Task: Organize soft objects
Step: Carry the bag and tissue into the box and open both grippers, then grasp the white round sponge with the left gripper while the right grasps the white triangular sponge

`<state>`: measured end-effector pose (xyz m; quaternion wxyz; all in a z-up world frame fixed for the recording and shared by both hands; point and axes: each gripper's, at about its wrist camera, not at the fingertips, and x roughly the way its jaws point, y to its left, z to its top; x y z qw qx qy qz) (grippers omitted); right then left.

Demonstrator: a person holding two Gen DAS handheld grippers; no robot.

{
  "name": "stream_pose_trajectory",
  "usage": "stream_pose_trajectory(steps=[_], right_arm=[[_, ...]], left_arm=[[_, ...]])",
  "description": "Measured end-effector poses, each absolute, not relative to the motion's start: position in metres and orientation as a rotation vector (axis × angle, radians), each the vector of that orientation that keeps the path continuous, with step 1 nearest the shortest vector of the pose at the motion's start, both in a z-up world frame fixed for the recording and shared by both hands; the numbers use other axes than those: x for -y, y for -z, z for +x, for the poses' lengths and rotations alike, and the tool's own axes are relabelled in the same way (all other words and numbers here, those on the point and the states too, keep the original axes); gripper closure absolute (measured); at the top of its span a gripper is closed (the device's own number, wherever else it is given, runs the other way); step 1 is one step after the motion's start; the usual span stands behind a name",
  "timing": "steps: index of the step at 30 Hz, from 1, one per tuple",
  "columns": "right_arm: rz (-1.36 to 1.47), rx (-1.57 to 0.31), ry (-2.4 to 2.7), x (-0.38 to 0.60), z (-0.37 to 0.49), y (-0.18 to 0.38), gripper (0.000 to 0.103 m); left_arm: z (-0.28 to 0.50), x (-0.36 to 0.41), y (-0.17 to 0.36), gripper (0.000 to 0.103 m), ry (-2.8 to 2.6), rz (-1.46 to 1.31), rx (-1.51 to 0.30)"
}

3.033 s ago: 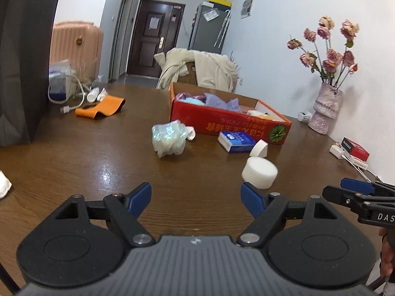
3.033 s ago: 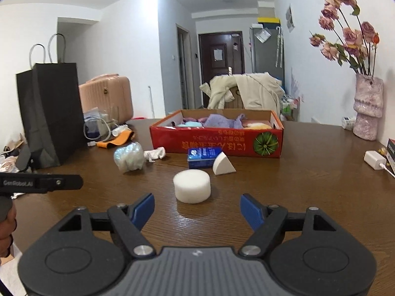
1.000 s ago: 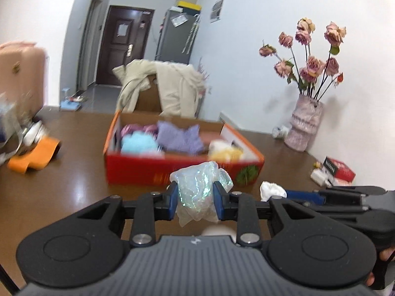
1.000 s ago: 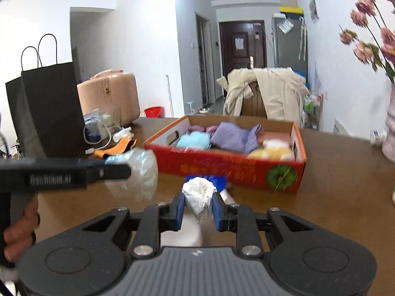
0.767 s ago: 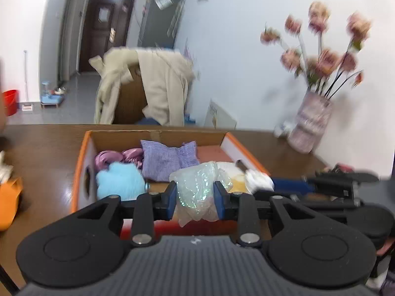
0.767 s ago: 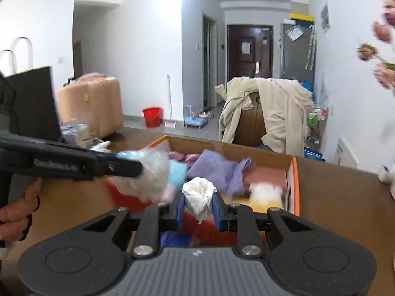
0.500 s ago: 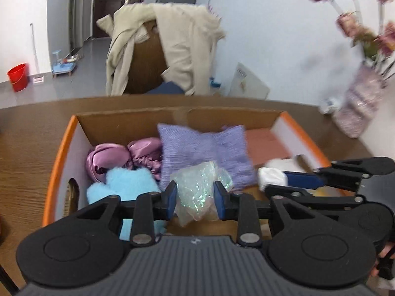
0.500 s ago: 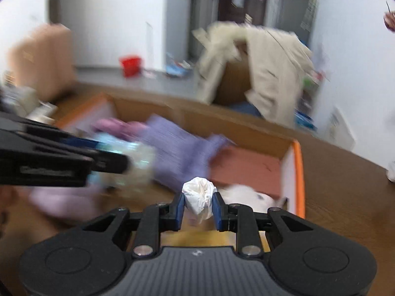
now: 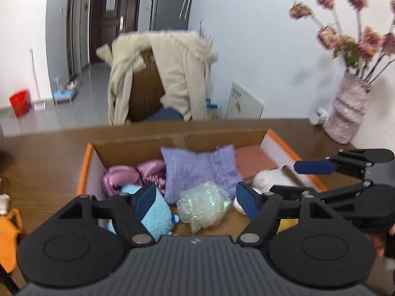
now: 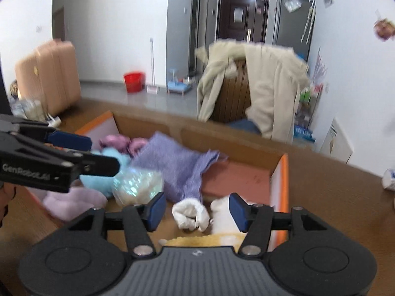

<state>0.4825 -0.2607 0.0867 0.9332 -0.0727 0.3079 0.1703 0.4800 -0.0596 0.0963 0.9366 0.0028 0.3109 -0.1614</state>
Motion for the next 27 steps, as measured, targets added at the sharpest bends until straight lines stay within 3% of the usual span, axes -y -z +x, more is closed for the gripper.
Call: stream_pose_trajectory(steps=[5,12,21,27], right_arm=[[-0.12,-0.49,-0.374,0.282,0.419,-0.13,0.033],[-0.086,-0.377,-0.439,0.302,0.326,-0.14,0.026],[0.006,-0.469,-0.479,0.309,0.252,-0.086,0.025],[0.029,-0.571,-0.485,0.305,0.216,-0.045,0.021]], left_arm=[[0.42,0.06,-0.136,0.024,0.313,0.035,-0.532],[0.312,0.062,-0.153,0.018,0.203,0.054,-0.414],[0.202,0.057,-0.098,0.01,0.142,-0.028,-0.451],[0.161,0.069,-0.052,0.01,0.124,-0.056,-0.523]])
